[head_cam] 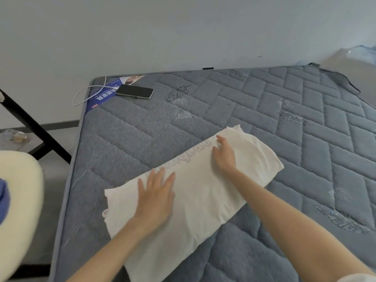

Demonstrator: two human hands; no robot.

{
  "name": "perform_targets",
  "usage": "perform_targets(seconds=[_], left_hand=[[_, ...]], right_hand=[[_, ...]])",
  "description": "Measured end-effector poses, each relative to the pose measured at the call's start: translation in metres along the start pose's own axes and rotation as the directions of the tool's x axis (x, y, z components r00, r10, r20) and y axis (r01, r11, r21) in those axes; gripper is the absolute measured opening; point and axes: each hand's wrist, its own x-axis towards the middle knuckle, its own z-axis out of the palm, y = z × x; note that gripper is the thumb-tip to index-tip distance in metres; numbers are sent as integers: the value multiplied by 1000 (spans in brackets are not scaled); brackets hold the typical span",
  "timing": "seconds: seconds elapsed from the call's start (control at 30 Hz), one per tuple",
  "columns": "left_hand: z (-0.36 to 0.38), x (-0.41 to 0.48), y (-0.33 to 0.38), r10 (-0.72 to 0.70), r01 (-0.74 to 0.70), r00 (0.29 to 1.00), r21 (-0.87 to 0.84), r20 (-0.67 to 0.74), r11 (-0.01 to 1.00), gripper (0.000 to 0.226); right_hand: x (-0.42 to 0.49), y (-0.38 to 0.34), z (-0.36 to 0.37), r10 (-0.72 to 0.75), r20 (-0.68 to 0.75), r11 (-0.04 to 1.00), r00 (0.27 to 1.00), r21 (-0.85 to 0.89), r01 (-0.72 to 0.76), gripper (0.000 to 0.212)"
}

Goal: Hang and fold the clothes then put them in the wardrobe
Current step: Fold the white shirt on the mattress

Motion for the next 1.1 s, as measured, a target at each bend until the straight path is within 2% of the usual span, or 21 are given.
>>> perform_targets(seconds=[0.07, 0.17, 0.23, 0.33, 0.47, 0.53, 0.6, 0.7, 0.87, 1.0, 1.1], left_hand=[[19, 3, 29, 50, -49, 996, -23, 68, 999, 53], [47, 12, 48, -9, 12, 992, -23, 122, 1000, 54], [60, 14, 42, -87, 85, 992, 32, 91, 996, 55], [71, 7, 20, -169, 170, 985, 71, -22, 983, 52], [66, -9, -11, -322, 327, 934, 12, -153, 945, 55], [61, -17, -25, -354, 358, 915, -18, -195, 934, 58], [58, -22, -34, -372, 373, 905, -39, -207, 927, 55], [58, -26, -41, -423, 416, 886, -80, -191, 906, 63], [43, -29, -52, -533, 511, 838, -177, -114, 841, 61], [19, -41, -81, -598, 469, 786, -477, -159, 744, 48], [6, -45, -102, -658, 457, 736, -599, -160, 657, 34]], right_hand=[[-16, 11, 1, -114, 56, 979, 992, -164, 122, 45], [-36, 37, -14, -210, 198, 848, 957, -451, 280, 46], [-40, 58, -30, -143, 258, 763, 956, -586, 272, 47], [-30, 82, -51, 6, 218, 709, 976, -689, 149, 52], [-15, 93, -62, 125, 147, 747, 981, -665, 4, 55], [-14, 89, -59, 158, 133, 753, 978, -657, -33, 55], [-17, 82, -55, 171, 117, 763, 978, -643, -57, 54], [-30, 67, -48, 148, 101, 813, 984, -579, -63, 51], [-66, 45, -35, 33, 202, 861, 979, -504, 76, 49], [-95, 33, -20, -50, 255, 879, 966, -448, 164, 47], [-115, 17, 2, -119, 326, 884, 938, -394, 250, 46]])
